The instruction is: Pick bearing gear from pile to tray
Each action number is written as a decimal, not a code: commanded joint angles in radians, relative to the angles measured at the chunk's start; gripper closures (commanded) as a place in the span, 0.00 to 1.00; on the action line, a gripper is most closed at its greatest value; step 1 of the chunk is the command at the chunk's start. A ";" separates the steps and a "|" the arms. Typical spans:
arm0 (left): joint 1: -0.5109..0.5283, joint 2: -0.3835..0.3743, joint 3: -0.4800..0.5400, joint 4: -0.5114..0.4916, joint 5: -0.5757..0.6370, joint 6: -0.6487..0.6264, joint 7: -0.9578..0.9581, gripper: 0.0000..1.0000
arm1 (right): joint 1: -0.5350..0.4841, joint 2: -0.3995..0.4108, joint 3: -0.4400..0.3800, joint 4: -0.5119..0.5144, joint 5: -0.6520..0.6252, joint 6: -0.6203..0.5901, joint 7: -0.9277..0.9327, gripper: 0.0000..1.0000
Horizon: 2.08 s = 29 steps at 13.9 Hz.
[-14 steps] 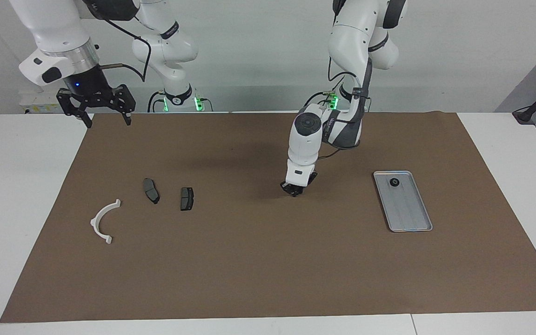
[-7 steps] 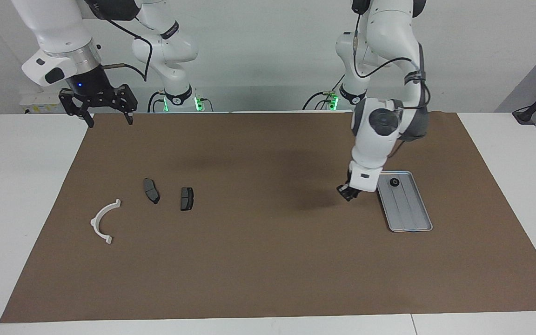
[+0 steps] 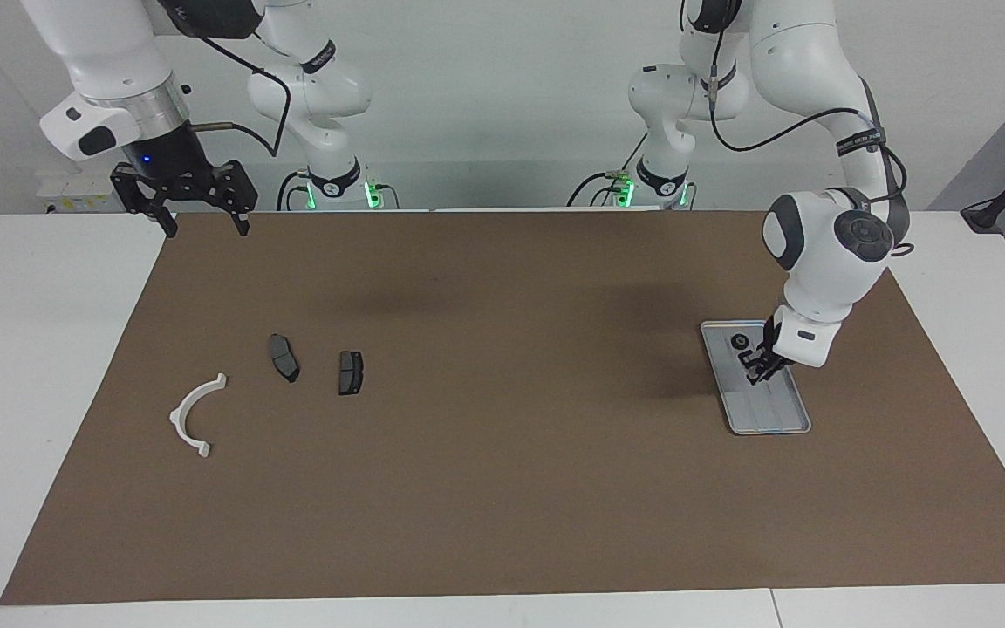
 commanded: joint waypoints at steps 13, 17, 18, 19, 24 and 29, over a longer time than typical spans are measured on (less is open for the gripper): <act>0.042 0.012 -0.013 -0.157 0.003 0.196 0.032 0.20 | -0.002 -0.015 0.001 -0.015 0.018 -0.007 0.015 0.00; 0.042 -0.066 -0.012 -0.036 0.003 -0.045 0.032 0.00 | 0.003 -0.016 0.001 -0.016 0.018 -0.009 0.015 0.00; 0.044 -0.100 -0.012 0.020 0.003 -0.163 0.032 0.00 | 0.003 -0.016 0.001 -0.016 0.018 -0.009 0.015 0.00; 0.042 -0.129 -0.012 0.060 0.003 -0.261 0.032 0.00 | 0.003 -0.016 0.001 -0.018 0.018 -0.009 0.015 0.00; 0.041 -0.258 -0.012 0.204 0.005 -0.580 0.033 0.00 | 0.001 -0.016 0.001 -0.018 0.018 -0.009 0.014 0.00; 0.042 -0.332 -0.019 0.159 0.005 -0.634 0.042 0.00 | 0.001 -0.016 0.001 -0.018 0.018 -0.007 0.015 0.00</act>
